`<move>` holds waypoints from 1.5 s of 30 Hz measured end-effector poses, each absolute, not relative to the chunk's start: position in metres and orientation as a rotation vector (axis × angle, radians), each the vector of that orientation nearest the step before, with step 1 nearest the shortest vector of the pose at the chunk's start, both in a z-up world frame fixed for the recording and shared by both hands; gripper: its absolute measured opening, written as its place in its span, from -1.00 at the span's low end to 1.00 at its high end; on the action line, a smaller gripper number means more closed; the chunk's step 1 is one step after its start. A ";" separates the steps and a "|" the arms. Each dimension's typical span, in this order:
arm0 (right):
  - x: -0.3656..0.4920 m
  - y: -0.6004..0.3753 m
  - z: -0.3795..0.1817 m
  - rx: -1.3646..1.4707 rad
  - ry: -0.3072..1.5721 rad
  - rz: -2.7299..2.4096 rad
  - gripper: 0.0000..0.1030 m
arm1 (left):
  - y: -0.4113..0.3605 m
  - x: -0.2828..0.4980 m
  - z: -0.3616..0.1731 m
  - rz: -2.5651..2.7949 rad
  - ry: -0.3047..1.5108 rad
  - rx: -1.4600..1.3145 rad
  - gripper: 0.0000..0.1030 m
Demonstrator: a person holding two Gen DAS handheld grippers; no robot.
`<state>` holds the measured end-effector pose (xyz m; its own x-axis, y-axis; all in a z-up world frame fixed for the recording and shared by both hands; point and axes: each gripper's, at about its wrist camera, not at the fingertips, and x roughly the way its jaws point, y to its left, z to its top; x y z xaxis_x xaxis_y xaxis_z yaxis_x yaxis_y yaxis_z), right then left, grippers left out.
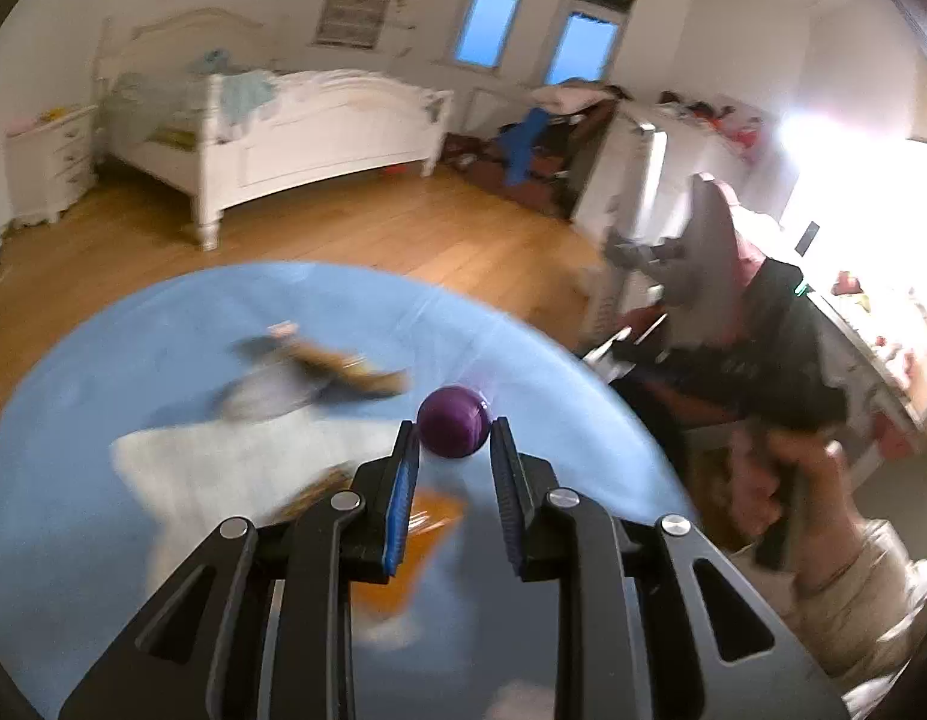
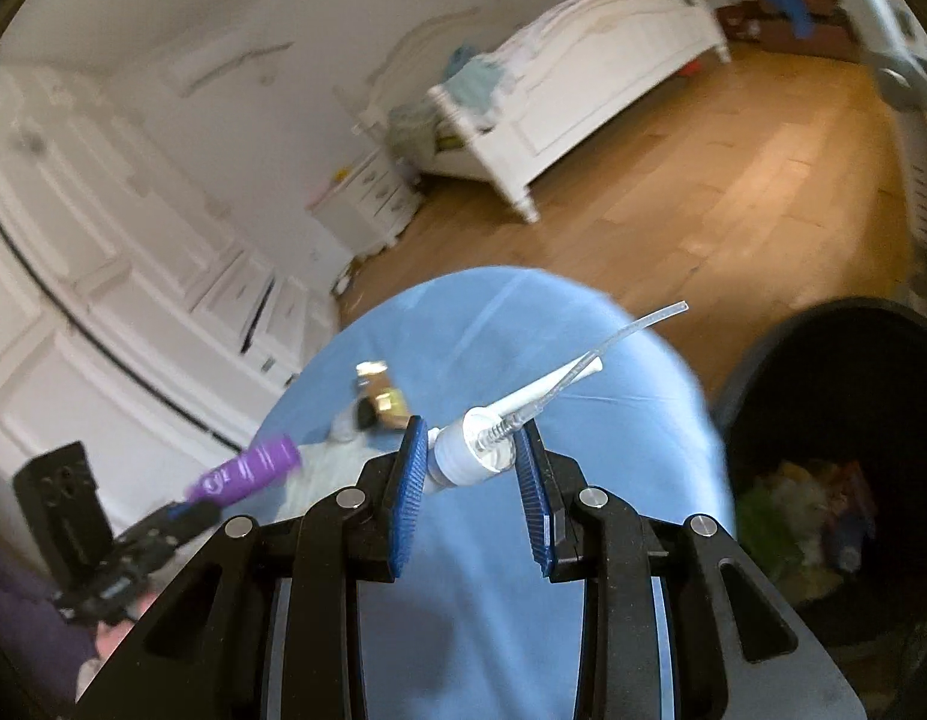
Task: Collect trash
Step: 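Carry the purple bottle and nozzle cap into the black bin and release, then grasp the orange chip bag with left tool while right grasps gold wrapper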
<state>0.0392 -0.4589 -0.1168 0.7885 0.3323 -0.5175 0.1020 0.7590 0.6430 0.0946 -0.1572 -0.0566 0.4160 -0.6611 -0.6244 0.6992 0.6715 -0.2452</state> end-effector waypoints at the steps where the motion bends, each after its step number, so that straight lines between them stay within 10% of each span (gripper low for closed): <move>1: 0.029 -0.472 -0.120 0.722 0.657 0.107 -0.41 | -0.171 0.092 -0.055 -0.880 0.755 0.056 -0.54; 21: -0.049 -0.603 -0.229 0.849 0.769 -0.204 -0.25 | -0.396 0.088 -0.119 -1.062 0.911 0.166 -0.58; 24: -0.053 -0.603 -0.232 0.851 0.757 -0.259 0.63 | -0.404 0.088 -0.120 -1.041 0.914 0.189 -0.38; 28: -0.055 -0.602 -0.229 0.834 0.744 -0.259 0.64 | -0.395 0.082 -0.115 -0.995 0.864 0.215 0.45; 45: -0.001 -0.507 -0.175 0.654 0.747 -0.044 0.63 | -0.222 0.083 -0.101 -0.689 0.812 0.139 0.79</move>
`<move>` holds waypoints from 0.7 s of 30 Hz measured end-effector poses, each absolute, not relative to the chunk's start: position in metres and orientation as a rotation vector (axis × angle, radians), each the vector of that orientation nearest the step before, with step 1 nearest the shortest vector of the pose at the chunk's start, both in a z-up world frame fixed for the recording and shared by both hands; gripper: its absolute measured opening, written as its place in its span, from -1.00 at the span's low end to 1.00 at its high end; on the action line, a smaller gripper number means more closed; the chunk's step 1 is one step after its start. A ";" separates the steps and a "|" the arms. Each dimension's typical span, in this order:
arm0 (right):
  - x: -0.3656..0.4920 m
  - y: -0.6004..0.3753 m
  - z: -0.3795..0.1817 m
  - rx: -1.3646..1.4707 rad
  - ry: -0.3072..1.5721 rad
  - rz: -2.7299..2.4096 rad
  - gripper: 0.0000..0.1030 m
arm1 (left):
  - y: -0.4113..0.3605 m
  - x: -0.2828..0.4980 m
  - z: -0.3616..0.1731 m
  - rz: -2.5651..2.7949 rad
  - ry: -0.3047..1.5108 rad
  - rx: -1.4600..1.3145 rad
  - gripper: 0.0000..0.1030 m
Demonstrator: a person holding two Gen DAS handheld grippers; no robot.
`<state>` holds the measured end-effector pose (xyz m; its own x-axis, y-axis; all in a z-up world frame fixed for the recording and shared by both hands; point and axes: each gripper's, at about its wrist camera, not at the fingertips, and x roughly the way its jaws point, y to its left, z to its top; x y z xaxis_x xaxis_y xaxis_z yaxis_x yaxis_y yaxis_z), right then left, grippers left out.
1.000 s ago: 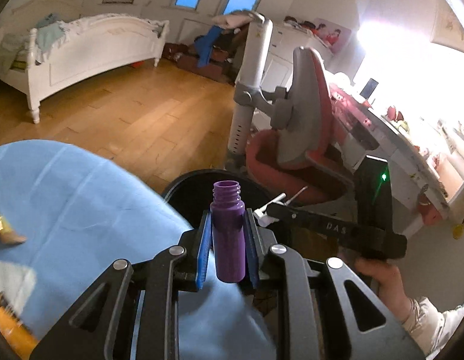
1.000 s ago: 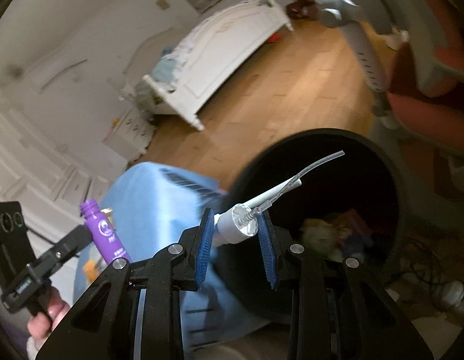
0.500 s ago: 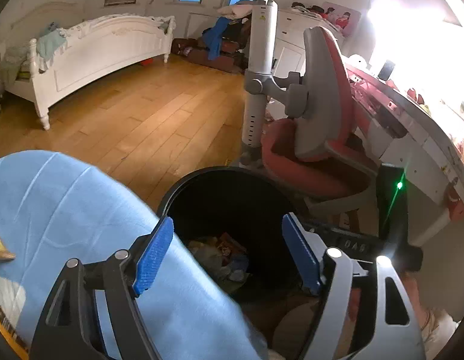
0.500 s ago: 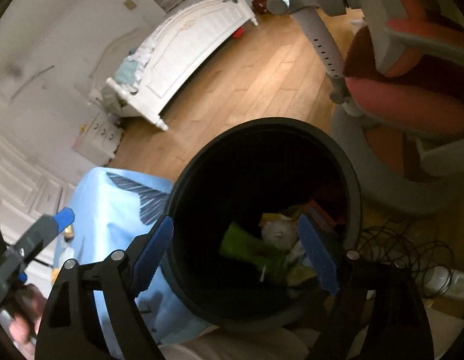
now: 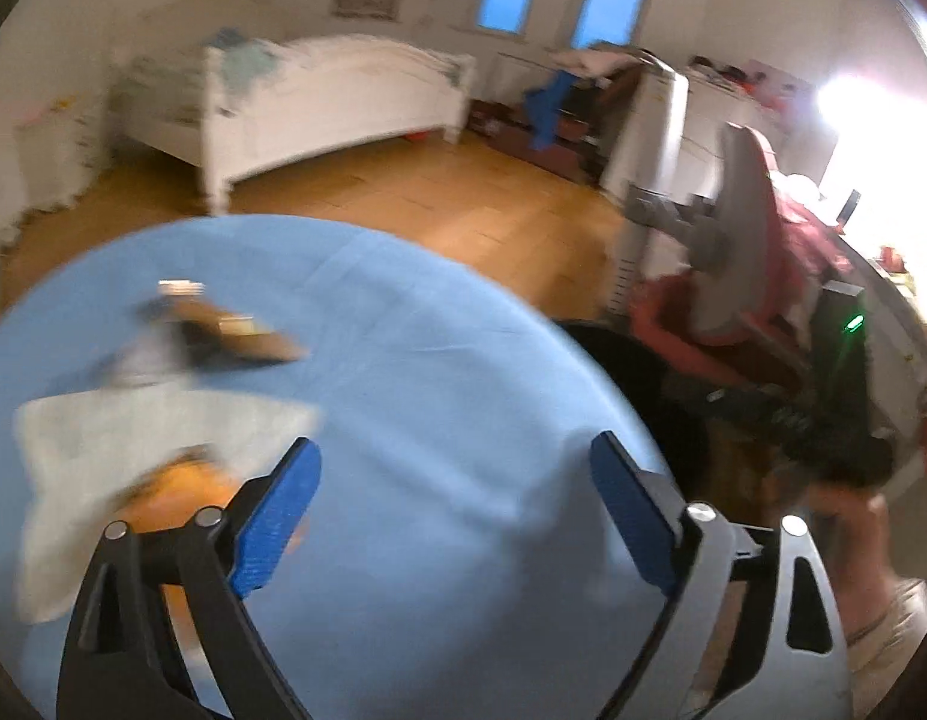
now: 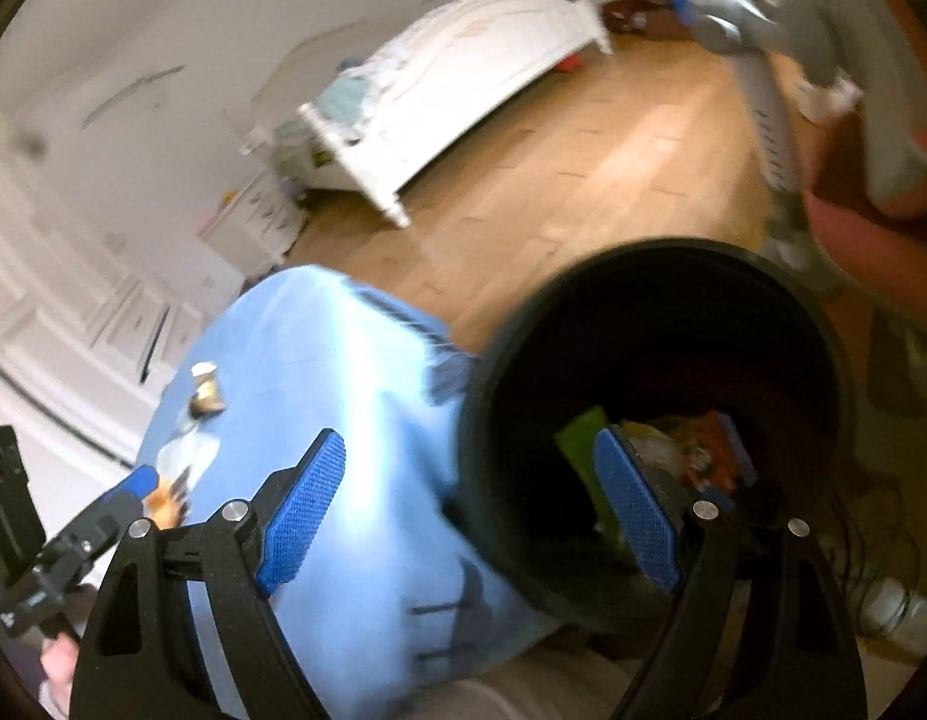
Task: Collect trash
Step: 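Grasp the orange chip bag with left tool while right grasps gold wrapper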
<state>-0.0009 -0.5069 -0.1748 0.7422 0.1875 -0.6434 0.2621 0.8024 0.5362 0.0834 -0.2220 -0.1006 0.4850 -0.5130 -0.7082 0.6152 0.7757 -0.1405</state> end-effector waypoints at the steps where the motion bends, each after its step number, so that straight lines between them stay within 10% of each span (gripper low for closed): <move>1: 0.006 -0.497 -0.169 0.632 0.750 -0.021 0.64 | -0.206 0.083 -0.100 -0.647 0.792 0.155 0.84; 16: 0.174 -0.303 -0.122 0.223 0.845 0.274 0.29 | -0.155 0.106 -0.125 -0.598 0.784 0.336 0.86; 21: 0.214 -0.270 -0.140 0.096 0.916 0.272 0.18 | -0.155 0.115 -0.132 -0.605 0.802 0.359 0.47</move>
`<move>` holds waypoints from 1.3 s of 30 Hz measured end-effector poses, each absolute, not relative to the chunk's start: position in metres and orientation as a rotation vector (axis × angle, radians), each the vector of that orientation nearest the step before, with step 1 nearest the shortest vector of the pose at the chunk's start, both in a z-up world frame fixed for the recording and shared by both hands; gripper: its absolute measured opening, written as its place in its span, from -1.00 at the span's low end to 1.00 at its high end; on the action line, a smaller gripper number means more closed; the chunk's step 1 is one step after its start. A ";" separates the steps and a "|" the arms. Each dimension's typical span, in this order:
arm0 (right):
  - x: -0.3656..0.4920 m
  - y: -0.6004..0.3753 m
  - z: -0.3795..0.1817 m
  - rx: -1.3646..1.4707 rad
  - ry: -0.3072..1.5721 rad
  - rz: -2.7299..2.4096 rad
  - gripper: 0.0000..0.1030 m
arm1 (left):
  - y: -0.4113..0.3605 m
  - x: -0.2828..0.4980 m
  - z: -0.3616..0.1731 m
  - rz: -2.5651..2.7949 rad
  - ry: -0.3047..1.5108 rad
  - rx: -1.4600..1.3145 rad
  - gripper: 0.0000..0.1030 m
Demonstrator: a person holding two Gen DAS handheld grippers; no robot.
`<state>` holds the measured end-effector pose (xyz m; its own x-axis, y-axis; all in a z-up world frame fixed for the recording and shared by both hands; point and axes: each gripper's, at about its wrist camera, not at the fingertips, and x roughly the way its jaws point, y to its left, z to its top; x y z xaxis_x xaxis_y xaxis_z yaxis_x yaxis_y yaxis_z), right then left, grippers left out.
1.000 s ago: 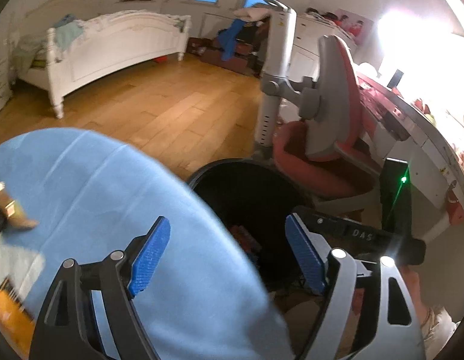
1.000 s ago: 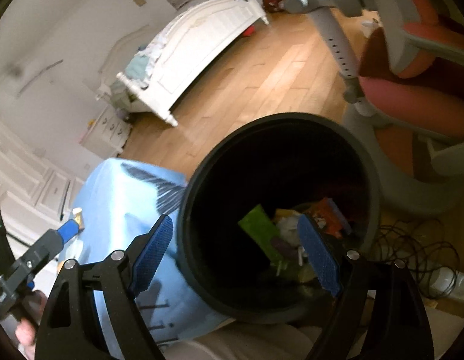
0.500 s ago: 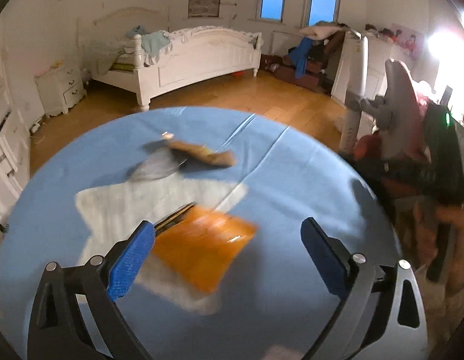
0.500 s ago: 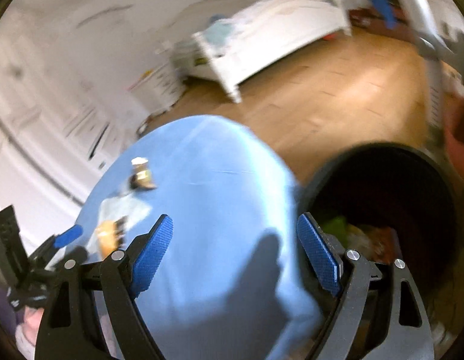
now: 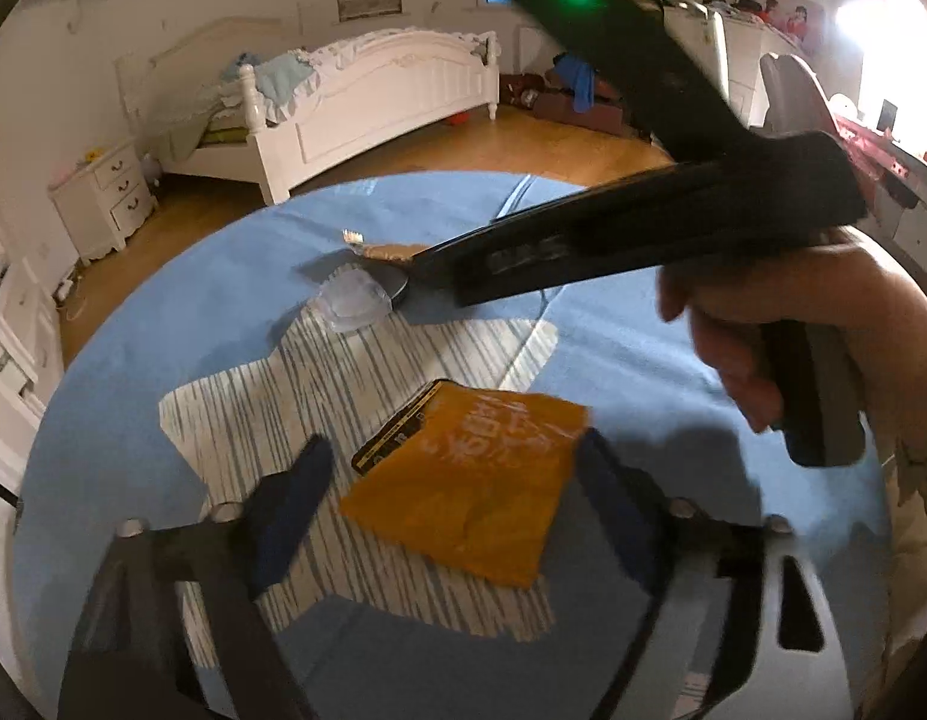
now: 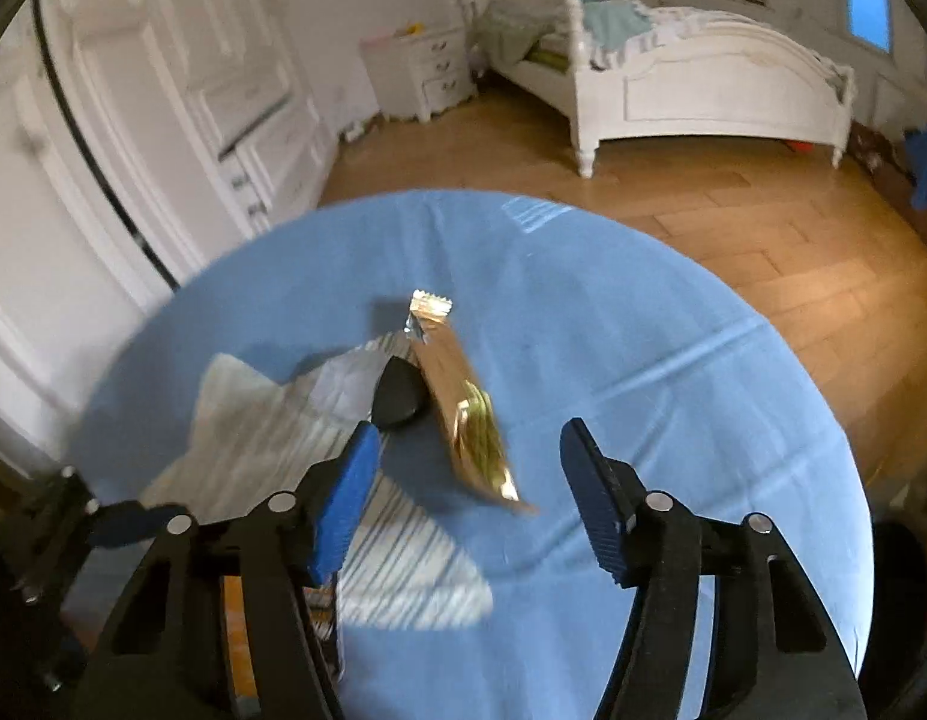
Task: Collect trash
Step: 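Grasp the orange chip bag with left tool while right grasps gold wrapper, then drop the orange chip bag and gold wrapper into the black bin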
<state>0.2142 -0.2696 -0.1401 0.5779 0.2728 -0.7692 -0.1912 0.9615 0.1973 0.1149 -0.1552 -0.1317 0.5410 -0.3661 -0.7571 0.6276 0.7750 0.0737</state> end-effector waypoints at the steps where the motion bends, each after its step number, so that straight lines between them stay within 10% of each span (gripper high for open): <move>1: 0.219 -0.266 -0.144 0.083 0.933 0.271 0.16 | -0.153 0.119 -0.134 -0.600 0.814 0.350 0.41; 9: 0.218 -0.281 -0.148 0.149 0.933 0.290 -0.69 | -0.128 0.135 -0.133 -0.595 0.867 0.191 -0.15; 26: 0.083 -0.393 -0.095 0.472 0.680 0.274 -0.71 | -0.121 0.102 -0.076 -0.563 0.726 0.008 -0.34; 39: 0.006 -0.519 -0.141 0.614 0.677 0.047 -0.71 | -0.260 0.094 -0.081 -0.812 0.792 0.005 -0.34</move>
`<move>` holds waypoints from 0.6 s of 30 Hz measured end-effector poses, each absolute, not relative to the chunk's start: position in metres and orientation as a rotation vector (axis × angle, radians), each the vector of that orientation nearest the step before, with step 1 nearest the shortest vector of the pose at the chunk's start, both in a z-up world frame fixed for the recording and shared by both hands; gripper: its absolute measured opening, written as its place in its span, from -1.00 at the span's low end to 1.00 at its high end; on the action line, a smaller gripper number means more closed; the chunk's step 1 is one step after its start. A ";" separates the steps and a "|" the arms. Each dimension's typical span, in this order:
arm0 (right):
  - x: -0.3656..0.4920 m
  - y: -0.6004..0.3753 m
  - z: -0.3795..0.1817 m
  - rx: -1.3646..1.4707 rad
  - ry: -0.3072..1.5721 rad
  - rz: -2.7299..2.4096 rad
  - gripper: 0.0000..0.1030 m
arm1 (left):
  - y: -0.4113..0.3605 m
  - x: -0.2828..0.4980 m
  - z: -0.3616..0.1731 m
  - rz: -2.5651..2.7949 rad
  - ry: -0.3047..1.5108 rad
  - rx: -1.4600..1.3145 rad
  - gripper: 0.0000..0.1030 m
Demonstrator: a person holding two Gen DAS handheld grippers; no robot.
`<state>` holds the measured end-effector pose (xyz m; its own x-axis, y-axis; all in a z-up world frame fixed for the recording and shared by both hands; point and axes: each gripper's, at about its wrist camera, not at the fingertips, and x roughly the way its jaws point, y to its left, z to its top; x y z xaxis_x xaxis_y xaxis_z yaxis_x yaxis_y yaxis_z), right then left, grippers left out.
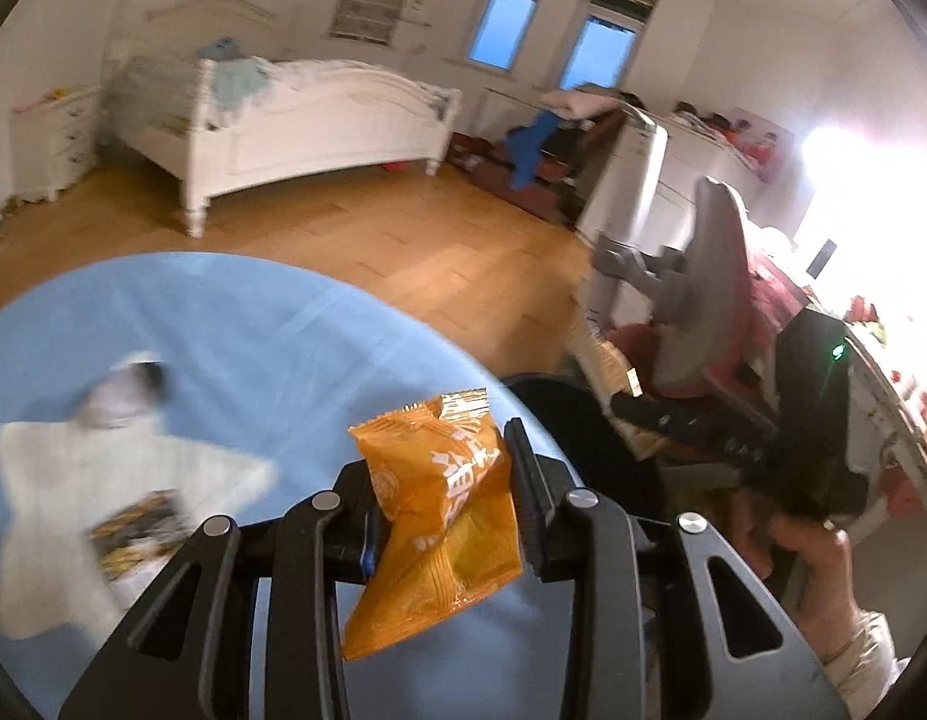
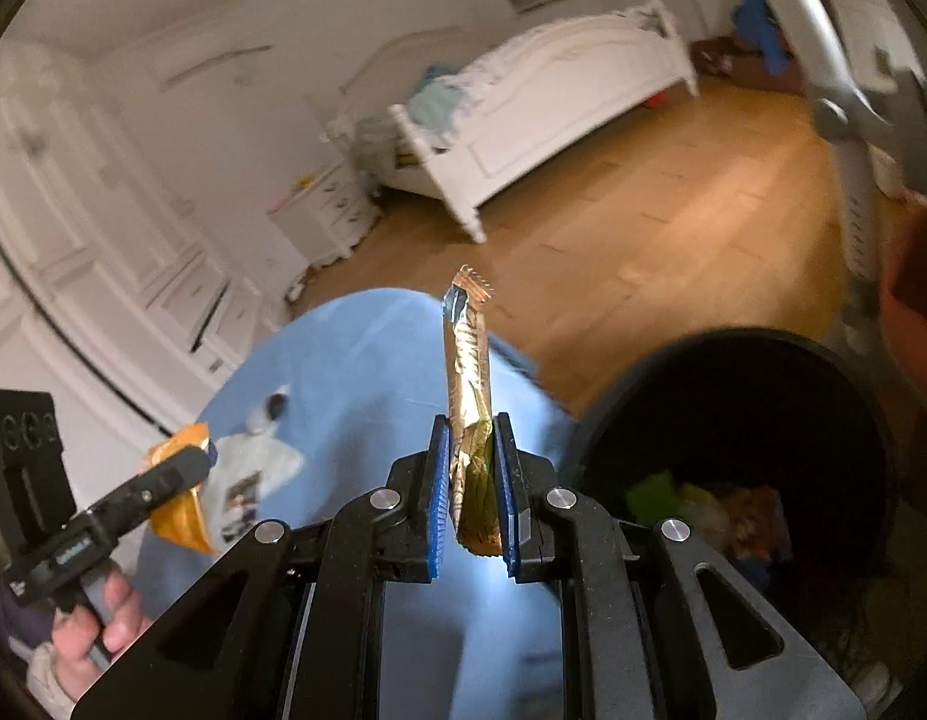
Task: Collect trash
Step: 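Drop the orange chip bag and gold wrapper into the black bin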
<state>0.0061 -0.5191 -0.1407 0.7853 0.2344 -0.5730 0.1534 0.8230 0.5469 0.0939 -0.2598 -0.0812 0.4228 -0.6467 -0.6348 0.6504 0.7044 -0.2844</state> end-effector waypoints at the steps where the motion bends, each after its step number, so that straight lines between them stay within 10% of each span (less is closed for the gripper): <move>1: 0.000 -0.529 -0.146 0.619 0.685 0.030 -0.71 | -0.270 0.092 -0.084 -0.830 0.801 0.009 -0.34; 9: -0.035 -0.571 -0.181 0.683 0.712 -0.051 -0.70 | -0.355 0.079 -0.109 -0.948 0.867 0.068 -0.30; 11: -0.038 -0.582 -0.190 0.694 0.754 -0.073 -0.38 | -0.377 0.079 -0.113 -0.967 0.882 0.095 -0.19; 13: -0.041 -0.590 -0.195 0.705 0.769 -0.111 0.30 | -0.392 0.076 -0.116 -0.962 0.874 0.134 0.51; 18: -0.048 -0.602 -0.203 0.723 0.762 -0.157 0.35 | -0.398 0.069 -0.113 -0.950 0.827 0.175 0.73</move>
<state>-0.0484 -0.6021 -0.2031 0.7246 0.1214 -0.6784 0.3797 0.7511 0.5401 0.0685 -0.3980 -0.1130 0.3075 -0.6509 -0.6941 0.7772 0.5927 -0.2115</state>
